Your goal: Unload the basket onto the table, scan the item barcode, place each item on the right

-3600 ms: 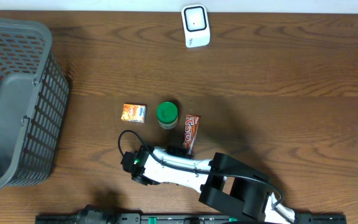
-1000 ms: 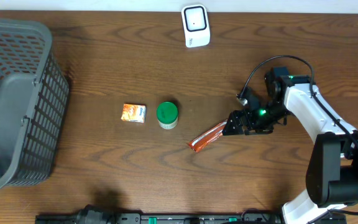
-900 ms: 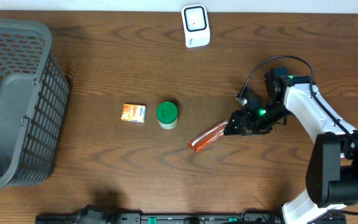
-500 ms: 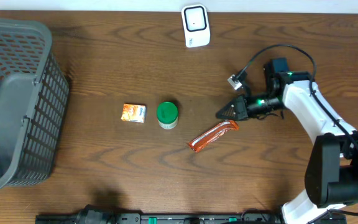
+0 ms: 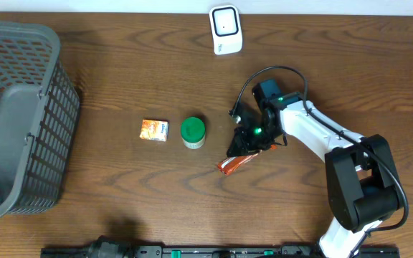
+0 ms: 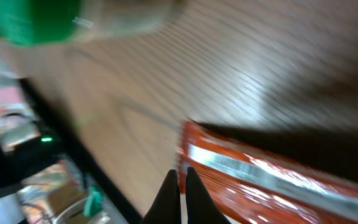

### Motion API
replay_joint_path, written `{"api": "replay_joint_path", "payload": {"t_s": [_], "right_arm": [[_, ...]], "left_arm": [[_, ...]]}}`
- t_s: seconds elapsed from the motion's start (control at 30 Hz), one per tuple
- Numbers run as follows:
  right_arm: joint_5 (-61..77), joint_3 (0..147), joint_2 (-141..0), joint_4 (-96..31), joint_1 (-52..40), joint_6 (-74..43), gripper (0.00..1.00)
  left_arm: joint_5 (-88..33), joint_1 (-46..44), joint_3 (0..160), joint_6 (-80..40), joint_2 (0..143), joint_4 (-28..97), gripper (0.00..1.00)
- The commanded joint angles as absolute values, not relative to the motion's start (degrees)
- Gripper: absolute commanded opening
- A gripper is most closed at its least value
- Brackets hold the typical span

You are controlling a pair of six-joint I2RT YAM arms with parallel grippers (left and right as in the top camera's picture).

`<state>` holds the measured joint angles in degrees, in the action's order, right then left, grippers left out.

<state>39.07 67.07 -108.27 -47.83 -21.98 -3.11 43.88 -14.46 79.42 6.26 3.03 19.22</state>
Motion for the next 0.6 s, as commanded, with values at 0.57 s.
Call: {"api": "replay_joint_path", "payload": {"t_s": [0.57], "right_arm": [[24.5, 62.0, -104.6, -48.3, -22.2, -7.4, 0.01]], "left_arm": [[44.2, -14.4, 79.4, 7.3, 2.6, 19.0, 0.98]]}}
